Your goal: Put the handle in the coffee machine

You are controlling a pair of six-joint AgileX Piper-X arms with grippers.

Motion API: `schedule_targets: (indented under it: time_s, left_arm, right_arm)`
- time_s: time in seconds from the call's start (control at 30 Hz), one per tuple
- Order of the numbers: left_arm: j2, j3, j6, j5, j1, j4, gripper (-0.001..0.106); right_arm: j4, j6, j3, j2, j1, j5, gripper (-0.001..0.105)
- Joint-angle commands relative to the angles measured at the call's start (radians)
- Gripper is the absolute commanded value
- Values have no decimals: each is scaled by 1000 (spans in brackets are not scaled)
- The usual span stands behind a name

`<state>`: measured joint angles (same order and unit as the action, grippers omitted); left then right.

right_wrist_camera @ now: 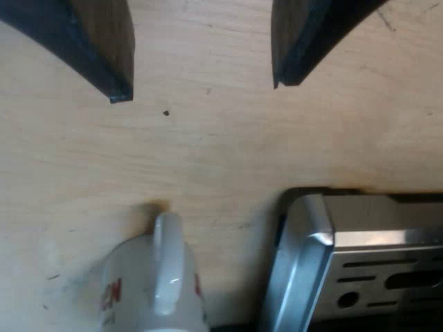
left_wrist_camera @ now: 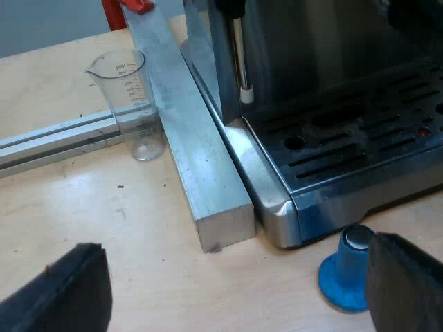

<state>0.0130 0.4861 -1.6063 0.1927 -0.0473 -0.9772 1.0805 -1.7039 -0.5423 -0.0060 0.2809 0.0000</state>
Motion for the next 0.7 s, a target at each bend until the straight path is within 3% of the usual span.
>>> schedule_targets:
  time_s: [0.03,0.3,0.7]
  left_arm:
    - [135,0,-9,2,1,16,76]
    - [135,0,-9,2,1,16,76]
    - [135,0,-9,2,1,16,76]
  right_arm:
    - [-5,1,-7,-45,-62,0,47]
    - [-5,1,-7,-45,-222,0,47]
    - [-5,1,-7,-45,-232,0,47]
